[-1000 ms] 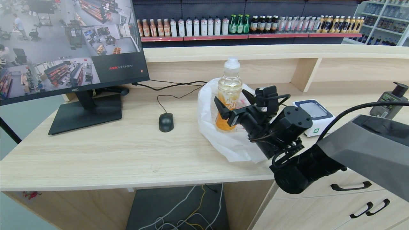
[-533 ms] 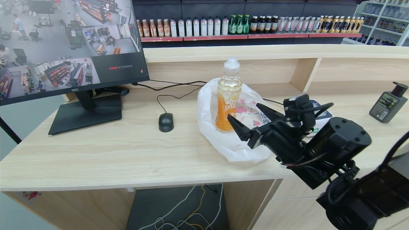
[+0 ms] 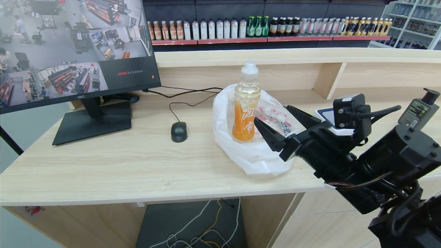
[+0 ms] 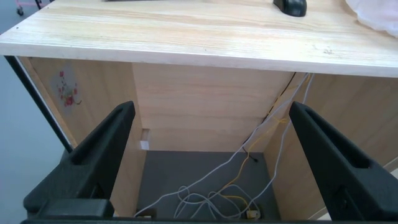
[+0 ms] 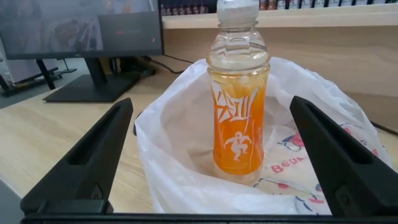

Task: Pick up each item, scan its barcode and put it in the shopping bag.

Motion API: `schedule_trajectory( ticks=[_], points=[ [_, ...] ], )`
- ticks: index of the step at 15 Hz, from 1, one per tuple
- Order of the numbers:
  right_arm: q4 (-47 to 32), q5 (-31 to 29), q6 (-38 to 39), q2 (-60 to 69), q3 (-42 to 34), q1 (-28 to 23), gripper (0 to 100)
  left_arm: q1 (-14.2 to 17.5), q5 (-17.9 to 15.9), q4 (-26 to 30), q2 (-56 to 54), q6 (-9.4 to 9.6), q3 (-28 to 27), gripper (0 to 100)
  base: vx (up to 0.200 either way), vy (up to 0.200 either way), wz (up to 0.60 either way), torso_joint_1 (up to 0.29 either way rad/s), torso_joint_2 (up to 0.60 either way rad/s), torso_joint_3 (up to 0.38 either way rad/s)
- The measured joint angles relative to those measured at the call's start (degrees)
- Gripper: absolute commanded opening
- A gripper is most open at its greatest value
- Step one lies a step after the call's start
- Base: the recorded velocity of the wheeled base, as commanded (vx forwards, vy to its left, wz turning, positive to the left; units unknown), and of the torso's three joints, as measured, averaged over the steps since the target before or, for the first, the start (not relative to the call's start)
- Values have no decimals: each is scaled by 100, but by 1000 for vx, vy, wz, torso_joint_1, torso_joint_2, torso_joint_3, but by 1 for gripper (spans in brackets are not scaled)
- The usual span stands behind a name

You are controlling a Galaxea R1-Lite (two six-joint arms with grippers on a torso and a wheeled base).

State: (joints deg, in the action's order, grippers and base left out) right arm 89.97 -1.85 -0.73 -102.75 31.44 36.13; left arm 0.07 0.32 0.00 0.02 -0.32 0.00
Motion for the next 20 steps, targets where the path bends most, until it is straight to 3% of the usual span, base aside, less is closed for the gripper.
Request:
schedule_trajectory(
  ticks=[8,20],
  points=[
    [-2,0,-2,16,9,-13,100,0,1,0,0,0,0,100,0,0,0,0,0,0],
    [0,0,0,5,-41,-210,100,0,0,2,0,-85,0,100,0,-200,0,5,4,2]
  ],
)
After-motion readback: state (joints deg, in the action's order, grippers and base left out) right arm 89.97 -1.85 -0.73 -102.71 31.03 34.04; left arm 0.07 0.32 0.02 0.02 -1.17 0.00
